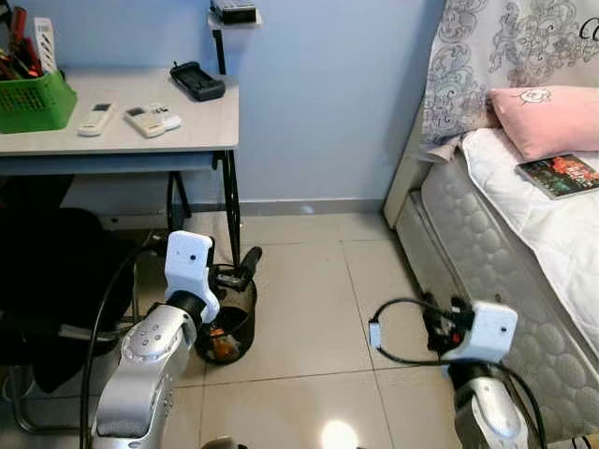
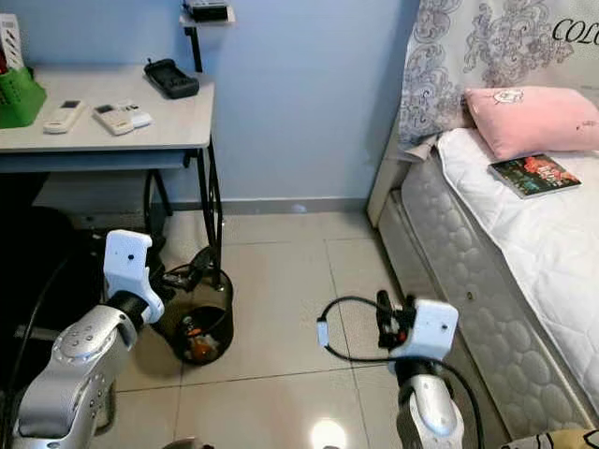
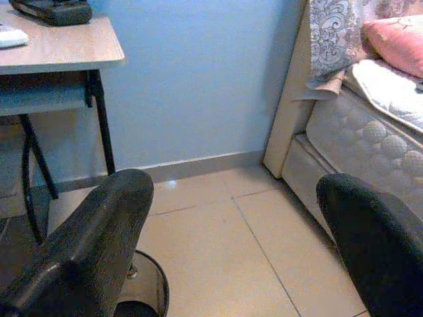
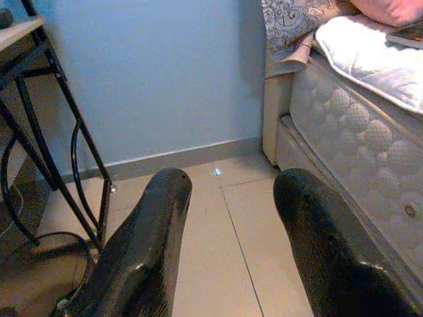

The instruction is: Clean up the room

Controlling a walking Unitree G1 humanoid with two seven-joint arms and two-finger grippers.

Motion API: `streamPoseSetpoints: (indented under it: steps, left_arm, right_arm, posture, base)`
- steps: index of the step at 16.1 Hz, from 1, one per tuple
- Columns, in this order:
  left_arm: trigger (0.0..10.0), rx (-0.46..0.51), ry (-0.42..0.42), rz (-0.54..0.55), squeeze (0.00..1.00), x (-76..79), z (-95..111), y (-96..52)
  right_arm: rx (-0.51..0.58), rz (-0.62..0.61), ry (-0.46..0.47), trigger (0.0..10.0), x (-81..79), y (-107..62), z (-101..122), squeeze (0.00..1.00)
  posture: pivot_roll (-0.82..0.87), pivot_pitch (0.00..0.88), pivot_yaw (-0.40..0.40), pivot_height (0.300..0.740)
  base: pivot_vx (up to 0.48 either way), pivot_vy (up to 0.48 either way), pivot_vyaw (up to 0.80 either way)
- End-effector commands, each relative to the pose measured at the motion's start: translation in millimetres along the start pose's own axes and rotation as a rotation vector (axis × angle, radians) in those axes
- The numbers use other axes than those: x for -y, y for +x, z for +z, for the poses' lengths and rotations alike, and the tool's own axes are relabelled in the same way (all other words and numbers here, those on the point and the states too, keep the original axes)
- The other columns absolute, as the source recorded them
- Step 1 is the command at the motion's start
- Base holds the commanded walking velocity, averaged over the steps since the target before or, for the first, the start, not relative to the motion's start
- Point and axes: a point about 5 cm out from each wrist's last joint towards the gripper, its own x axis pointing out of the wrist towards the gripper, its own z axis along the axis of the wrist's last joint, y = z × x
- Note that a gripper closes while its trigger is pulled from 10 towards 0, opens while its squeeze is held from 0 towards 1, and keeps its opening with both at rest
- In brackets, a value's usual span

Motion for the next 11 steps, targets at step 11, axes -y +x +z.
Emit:
streamPoseSetpoints:
  steps: [11]
  left_arm:
    - [10.0,0.018,0.002,-0.022,0.00,3.7,1.3,7.1]
  right_arm:
    - [-0.001,-0.022,-0.018,10.0,4.3,7.3,5.3,0.00]
  posture:
    - [0.02,0.000,-0.029,0.728]
  base:
    - [0.000,0.000,0.00]
